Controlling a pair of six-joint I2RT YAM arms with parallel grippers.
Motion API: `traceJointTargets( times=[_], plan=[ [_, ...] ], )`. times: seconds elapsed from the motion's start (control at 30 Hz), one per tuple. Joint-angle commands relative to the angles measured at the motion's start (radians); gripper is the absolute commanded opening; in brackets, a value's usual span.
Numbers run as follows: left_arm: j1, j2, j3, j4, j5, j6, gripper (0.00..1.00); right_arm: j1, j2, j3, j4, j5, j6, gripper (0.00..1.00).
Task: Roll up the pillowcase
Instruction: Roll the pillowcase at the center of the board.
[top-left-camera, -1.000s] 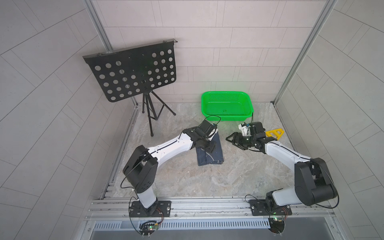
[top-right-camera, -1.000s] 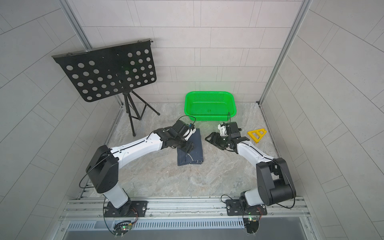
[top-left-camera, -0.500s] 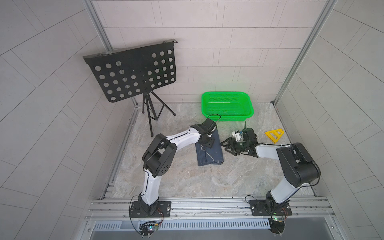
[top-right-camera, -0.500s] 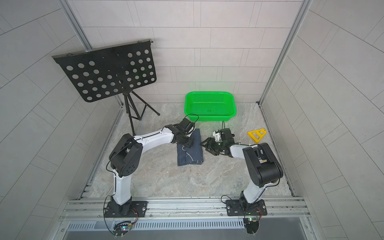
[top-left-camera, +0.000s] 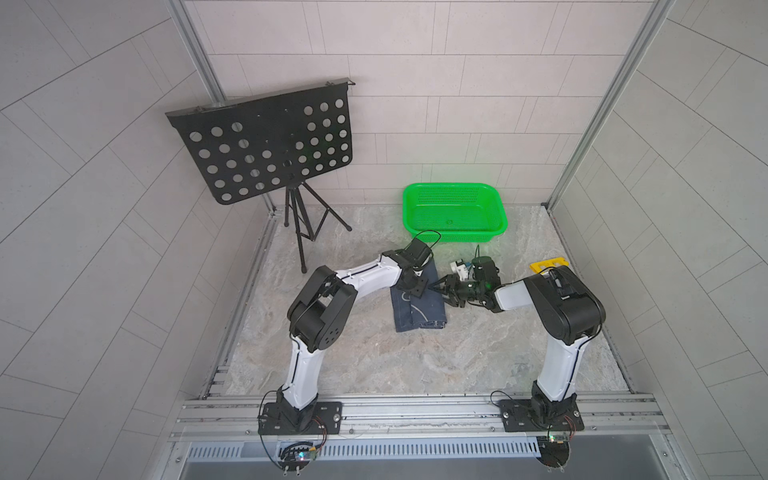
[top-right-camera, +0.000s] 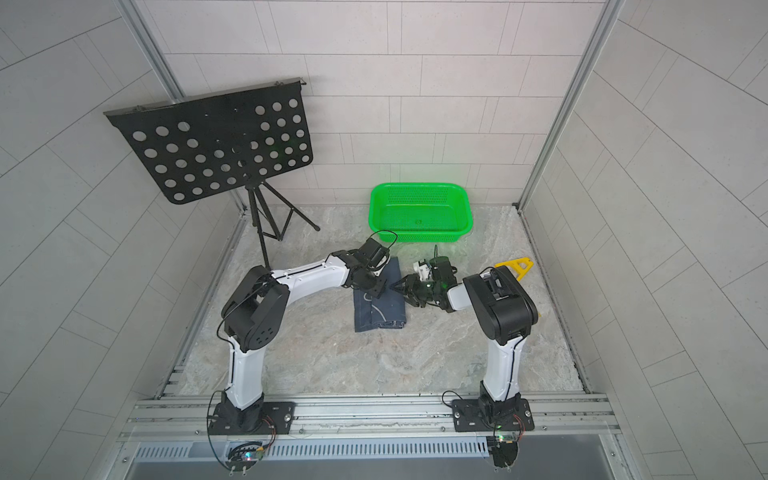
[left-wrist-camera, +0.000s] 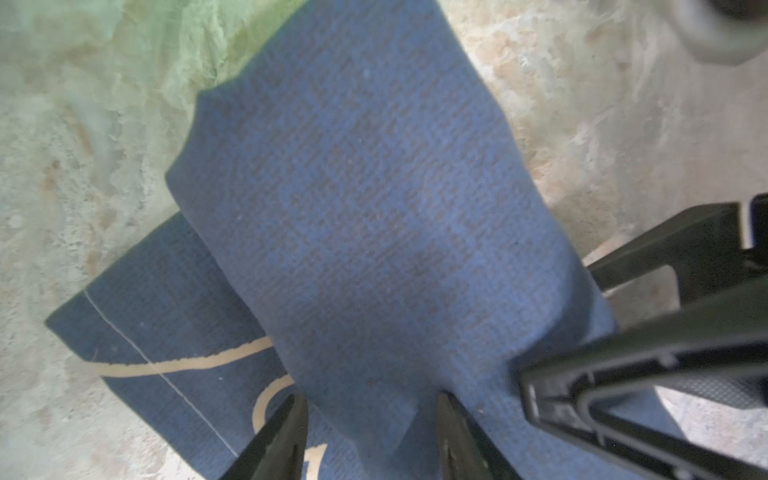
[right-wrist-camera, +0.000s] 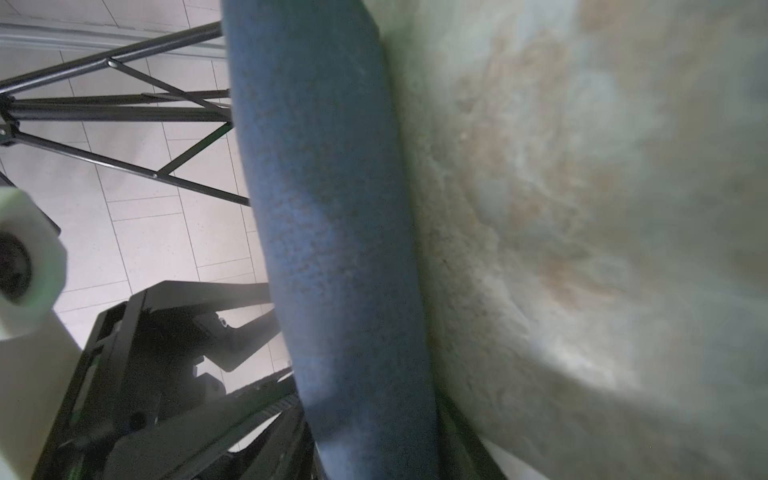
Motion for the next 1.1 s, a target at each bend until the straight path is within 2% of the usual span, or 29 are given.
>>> traceJointTargets(
  times=[0.0,0.17,0.27,0.43,0.57,0.8,0.97,1.07],
  plan=[
    [-0.002,0.005,-0.013,-0.036,0.014,0.019,0.57,0.005,-0.009,0.015,0.040,-0.020,0.015,0.40],
    [-0.002,-0.022,-0.005,-0.049,0.037,0.011,0.58,0.005,-0.063,0.031,-0.092,0.004,-0.089,0.14],
    [-0.002,-0.064,0.005,-0.074,0.048,0.005,0.62,0.004,-0.104,0.045,-0.205,0.028,-0.170,0.07],
    [0.010,-0.158,-0.003,-0.117,0.045,0.005,0.66,0.005,-0.221,0.134,-0.634,0.190,-0.461,0.03],
    [0.024,-0.211,-0.035,-0.143,0.043,0.011,0.67,0.013,-0.280,0.211,-0.893,0.383,-0.605,0.02],
    [0.065,-0.258,-0.112,-0.138,0.049,-0.002,0.68,0.105,-0.307,0.305,-1.128,0.716,-0.672,0.04],
    [0.083,-0.267,-0.134,-0.137,0.051,-0.002,0.68,0.183,-0.268,0.391,-1.235,0.866,-0.670,0.12],
    [0.091,-0.272,-0.146,-0.131,0.049,-0.003,0.68,0.233,-0.254,0.432,-1.263,0.904,-0.669,0.15]
  ],
)
